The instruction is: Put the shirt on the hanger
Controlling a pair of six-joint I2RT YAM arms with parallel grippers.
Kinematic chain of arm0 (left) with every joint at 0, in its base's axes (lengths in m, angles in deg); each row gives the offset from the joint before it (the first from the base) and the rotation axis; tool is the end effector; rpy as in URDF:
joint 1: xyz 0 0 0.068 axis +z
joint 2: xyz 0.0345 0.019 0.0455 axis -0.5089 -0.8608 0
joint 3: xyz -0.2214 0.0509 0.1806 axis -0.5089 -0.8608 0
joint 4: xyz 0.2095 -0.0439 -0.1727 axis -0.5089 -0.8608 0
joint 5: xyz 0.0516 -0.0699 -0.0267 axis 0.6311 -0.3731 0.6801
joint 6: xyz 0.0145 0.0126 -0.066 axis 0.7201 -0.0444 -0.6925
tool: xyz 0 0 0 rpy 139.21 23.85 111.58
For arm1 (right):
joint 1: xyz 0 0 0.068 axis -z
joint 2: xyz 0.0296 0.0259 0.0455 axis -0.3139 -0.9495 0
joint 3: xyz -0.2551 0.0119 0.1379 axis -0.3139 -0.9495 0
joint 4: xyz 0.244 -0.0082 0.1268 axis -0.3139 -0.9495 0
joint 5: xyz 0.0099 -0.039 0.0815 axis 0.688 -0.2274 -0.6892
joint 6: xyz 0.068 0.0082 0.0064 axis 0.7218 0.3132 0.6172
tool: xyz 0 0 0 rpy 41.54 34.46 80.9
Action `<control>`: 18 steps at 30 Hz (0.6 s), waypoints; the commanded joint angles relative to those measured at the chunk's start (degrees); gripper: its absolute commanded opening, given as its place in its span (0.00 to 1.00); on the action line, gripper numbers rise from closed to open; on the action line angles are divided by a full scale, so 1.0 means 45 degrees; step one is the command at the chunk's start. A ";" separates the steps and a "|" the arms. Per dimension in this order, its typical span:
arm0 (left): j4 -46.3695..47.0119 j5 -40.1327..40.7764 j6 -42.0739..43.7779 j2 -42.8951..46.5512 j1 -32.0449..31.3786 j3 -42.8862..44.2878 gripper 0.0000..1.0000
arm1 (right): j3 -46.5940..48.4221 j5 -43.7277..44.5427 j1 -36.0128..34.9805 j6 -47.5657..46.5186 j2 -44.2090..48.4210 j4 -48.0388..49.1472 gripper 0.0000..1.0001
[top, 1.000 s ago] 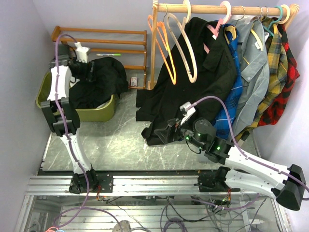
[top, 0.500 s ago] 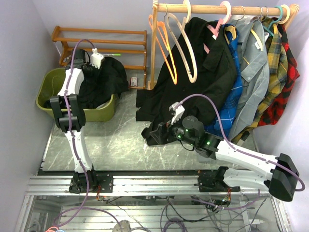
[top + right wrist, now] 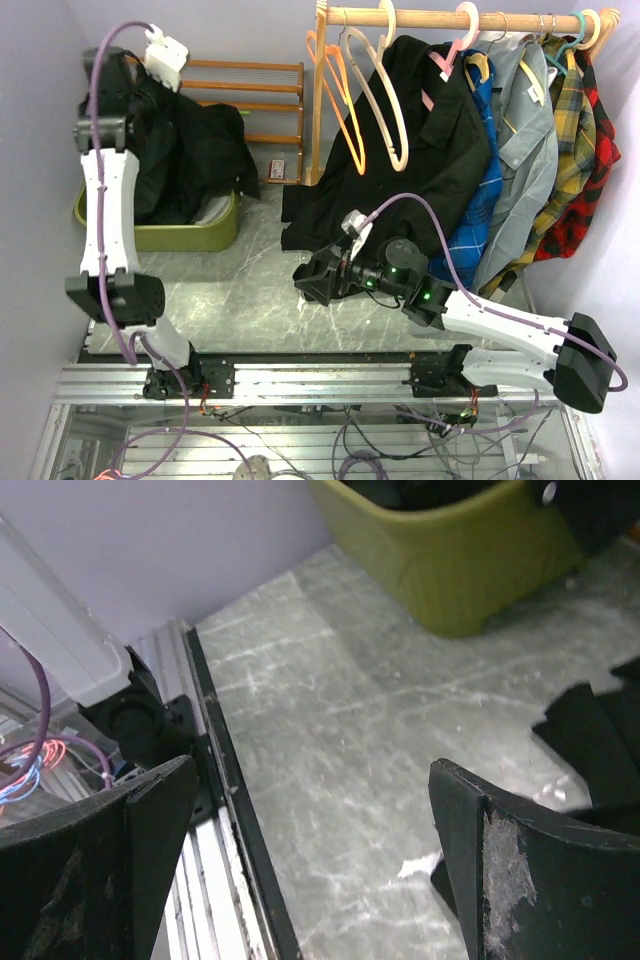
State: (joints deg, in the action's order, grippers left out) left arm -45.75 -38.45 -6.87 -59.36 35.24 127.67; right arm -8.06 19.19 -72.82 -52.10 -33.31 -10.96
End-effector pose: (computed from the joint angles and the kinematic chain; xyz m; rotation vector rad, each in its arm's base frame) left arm 0.4156 0.0153 0.4637 0.6325 1.8707 0.0519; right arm 0.1512 0.2328 0.2910 -0.6925 1.6735 1.1482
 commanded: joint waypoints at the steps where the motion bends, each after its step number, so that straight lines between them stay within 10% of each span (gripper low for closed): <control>1: -0.1055 0.0338 -0.0672 0.0823 -0.0166 0.1926 0.07 | 0.0537 -0.0883 -0.0446 -0.1557 -0.0565 0.2040 1.00; 9: -0.1039 0.2514 -0.2700 0.1324 -0.0534 0.5308 0.07 | 0.0426 0.1601 -0.2349 -0.5509 -0.1411 0.5538 1.00; 18: -0.0487 0.0717 -0.4955 0.0807 -0.0544 1.0011 0.07 | 0.0275 0.4107 -0.2546 -0.6250 -0.1159 0.6647 1.00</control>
State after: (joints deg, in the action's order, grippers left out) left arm -52.24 -31.04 -24.03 -56.49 33.22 165.13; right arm -6.33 29.47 -83.59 -76.42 -39.98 12.91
